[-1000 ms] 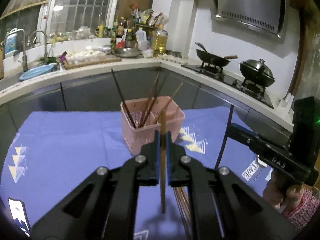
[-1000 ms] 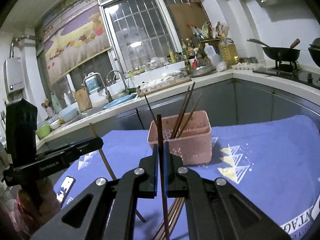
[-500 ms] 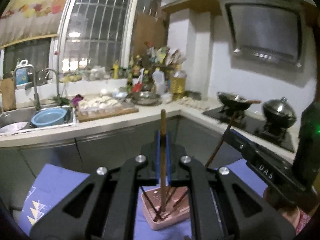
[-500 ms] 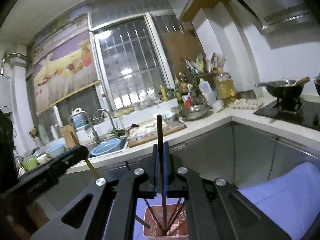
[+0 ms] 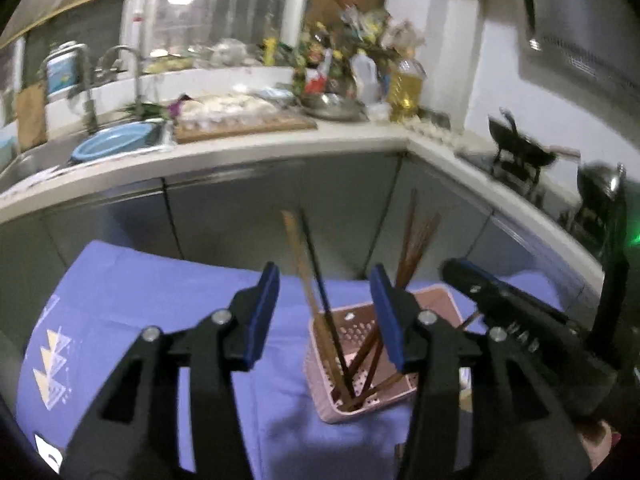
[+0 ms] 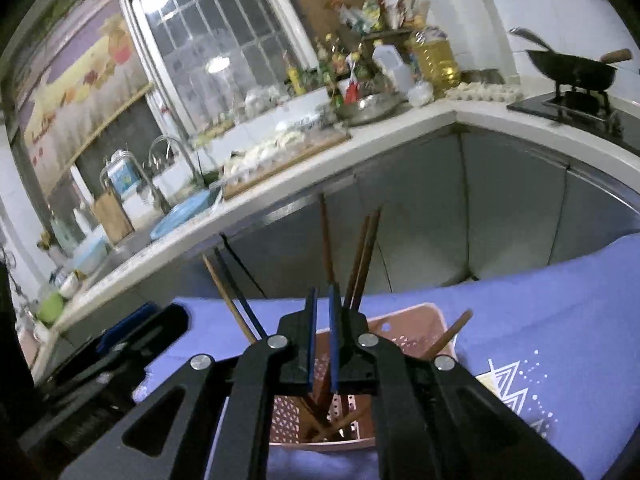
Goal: Organize utensils
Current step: 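Open the right gripper over the basket while the left gripper releases its chopstick inside, then move both grippers back to the last chopsticks on the cloth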
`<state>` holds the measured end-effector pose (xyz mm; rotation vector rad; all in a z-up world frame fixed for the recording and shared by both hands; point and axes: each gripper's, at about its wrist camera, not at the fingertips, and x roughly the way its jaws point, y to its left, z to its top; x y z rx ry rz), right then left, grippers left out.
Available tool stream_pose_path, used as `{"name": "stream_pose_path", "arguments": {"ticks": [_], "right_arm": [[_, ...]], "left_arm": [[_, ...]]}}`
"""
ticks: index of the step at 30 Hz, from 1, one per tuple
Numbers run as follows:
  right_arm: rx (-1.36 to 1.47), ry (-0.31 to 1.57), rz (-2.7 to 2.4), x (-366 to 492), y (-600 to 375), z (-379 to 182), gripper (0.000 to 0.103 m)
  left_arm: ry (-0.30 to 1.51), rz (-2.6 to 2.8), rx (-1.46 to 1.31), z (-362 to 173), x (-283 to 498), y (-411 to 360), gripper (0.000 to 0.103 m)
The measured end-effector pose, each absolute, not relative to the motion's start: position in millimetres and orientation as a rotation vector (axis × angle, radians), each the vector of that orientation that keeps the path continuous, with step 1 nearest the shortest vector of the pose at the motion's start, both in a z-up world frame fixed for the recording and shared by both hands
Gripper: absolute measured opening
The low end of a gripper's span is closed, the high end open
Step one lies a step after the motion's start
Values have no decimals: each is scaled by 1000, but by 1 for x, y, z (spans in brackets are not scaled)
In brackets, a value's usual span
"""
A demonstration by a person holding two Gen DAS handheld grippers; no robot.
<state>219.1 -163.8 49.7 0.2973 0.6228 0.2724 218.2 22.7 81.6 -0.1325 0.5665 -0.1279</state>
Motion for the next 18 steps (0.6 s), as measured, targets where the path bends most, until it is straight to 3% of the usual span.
{"name": "stream_pose_path", "arguments": {"ticks": [4, 9, 12, 18], "right_arm": [[341, 546, 292, 186, -173, 66, 42], [334, 491, 328, 116, -187, 64, 43], [357, 573, 361, 81, -196, 34, 43], [295, 823, 287, 35, -203, -52, 29]], "left_arm": [[461, -102, -196, 99, 176, 47, 47], [435, -139, -218, 85, 119, 63, 47], [524, -188, -174, 46, 95, 57, 47], [773, -336, -107, -46, 58, 27, 47]]}}
